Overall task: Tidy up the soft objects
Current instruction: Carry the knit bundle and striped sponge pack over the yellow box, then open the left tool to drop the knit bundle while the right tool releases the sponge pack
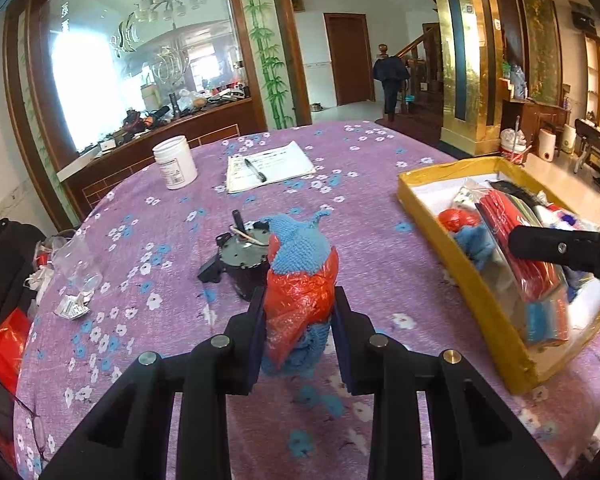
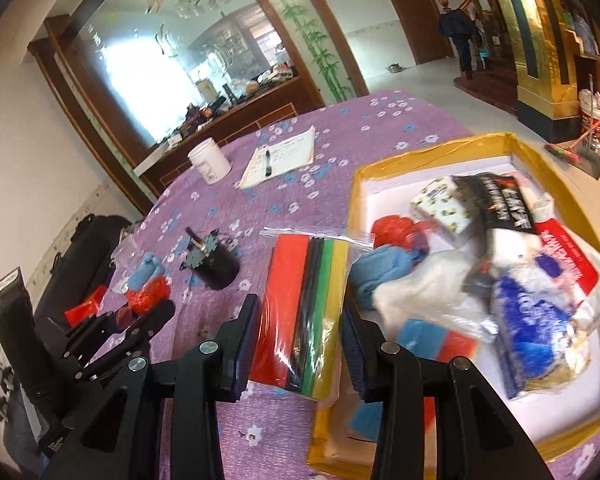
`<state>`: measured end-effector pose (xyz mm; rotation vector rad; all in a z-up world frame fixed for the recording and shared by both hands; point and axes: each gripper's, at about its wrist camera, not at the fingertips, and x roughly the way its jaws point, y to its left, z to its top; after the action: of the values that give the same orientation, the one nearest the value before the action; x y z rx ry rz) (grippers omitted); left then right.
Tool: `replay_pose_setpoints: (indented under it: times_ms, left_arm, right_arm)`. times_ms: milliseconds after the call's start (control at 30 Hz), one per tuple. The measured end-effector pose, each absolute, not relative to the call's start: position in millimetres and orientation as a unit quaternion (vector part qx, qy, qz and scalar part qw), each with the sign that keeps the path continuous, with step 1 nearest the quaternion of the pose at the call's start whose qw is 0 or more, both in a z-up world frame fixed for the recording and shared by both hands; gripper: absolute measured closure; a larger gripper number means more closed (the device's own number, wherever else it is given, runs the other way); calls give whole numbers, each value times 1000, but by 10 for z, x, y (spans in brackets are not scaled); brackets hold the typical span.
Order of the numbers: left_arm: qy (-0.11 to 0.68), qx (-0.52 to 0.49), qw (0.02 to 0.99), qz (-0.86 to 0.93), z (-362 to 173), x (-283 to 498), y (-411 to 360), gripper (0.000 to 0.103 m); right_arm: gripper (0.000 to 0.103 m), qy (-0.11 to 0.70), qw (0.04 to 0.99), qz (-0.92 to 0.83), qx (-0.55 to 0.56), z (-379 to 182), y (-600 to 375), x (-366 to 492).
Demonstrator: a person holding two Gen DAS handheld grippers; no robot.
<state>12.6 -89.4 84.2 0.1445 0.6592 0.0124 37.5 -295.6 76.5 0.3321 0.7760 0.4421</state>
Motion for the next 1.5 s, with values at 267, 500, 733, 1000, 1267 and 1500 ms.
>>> replay_pose_setpoints:
  times_ms: [267,500,733,1000,1267,1500]
  left_arm:
    - [319,47,946,-24,1086,25,-939,74]
    - [323,56,942,-80,1098,161,-1511,74]
    - [335,57,928,-152,1019,368,-2172,74]
    - [359,62,913,-186,831,588,-2631,74]
    - [387,43,902,-187,623,906,-2739,74]
    - [392,36,900,-185,471,1006,-2654,74]
  right_arm:
    - [61,349,896,201,187,833,-3343,320]
    - [61,332,902,163,225,840,-3890,306]
    - [60,321,908,121,241,817,-4338,263]
    - [60,335,903,113,243,678,-4518,366]
    - [61,374,894,116,219,516,-4411,675]
    - [61,403,890,108,185,363,-4162,932]
